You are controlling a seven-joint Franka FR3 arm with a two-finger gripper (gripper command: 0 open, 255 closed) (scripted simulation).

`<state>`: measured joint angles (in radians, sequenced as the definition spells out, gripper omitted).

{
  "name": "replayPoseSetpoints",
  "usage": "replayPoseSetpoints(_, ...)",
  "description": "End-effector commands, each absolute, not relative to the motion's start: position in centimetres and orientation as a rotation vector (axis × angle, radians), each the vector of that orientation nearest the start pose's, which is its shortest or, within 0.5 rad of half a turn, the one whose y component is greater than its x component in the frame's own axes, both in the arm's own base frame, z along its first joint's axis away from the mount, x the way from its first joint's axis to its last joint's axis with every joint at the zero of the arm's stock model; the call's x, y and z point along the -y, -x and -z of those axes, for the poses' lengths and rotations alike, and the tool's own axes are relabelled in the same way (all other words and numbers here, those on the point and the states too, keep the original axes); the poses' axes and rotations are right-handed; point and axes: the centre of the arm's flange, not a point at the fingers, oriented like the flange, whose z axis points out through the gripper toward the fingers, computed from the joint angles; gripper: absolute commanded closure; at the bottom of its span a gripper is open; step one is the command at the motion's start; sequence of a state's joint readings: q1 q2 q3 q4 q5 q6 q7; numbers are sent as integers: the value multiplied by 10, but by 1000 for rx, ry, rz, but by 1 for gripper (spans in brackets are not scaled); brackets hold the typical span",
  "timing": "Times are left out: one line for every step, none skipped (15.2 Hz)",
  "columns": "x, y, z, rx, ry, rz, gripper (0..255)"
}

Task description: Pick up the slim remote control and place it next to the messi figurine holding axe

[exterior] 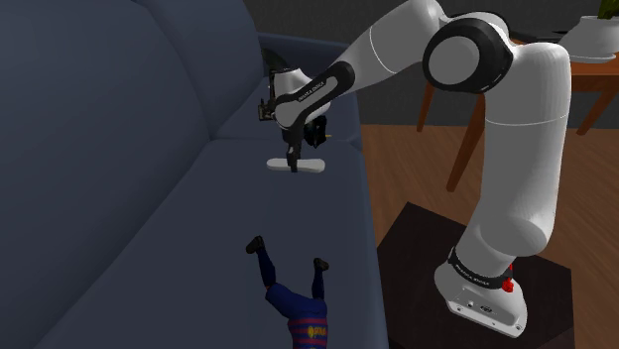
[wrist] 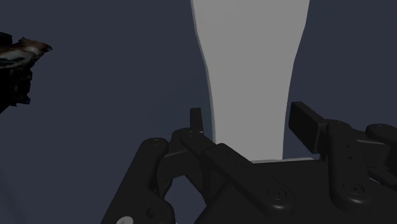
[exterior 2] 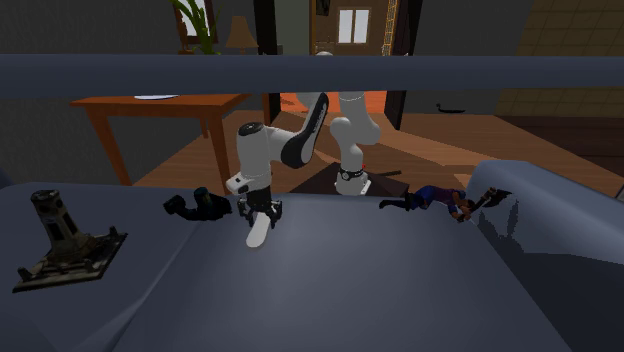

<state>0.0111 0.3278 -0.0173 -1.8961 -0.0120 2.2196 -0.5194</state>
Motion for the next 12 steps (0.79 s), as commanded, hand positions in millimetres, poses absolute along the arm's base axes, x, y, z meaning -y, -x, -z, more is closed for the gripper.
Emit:
replayPoseSetpoints(4, -623, -330, 813, 3049, -12, 255)
replayPoseSetpoints(4, -623, -336, 813, 3049, -12, 255)
replayPoseSetpoints(4, -623, -341, 813, 3049, -12, 255)
replayPoseSetpoints(4, -623, -346, 813, 3049, -12, 255)
replayPoseSetpoints(4, -623, -352, 813, 3049, -12, 255)
replayPoseSetpoints(4, -623, -357, 813, 3049, -12, 255)
replayPoseSetpoints(4, -623, -362, 813, 3049, -12, 255)
replayPoseSetpoints(4, -623, -367, 813, 3049, -12, 255)
replayPoseSetpoints(4, -623, -373, 813, 3049, -12, 255)
replayPoseSetpoints(4, -623, -378, 813, 3049, -12, 255)
replayPoseSetpoints(4, -623, -383, 813, 3049, -12, 255)
replayPoseSetpoints(4, -623, -389, 813, 3049, -12, 255)
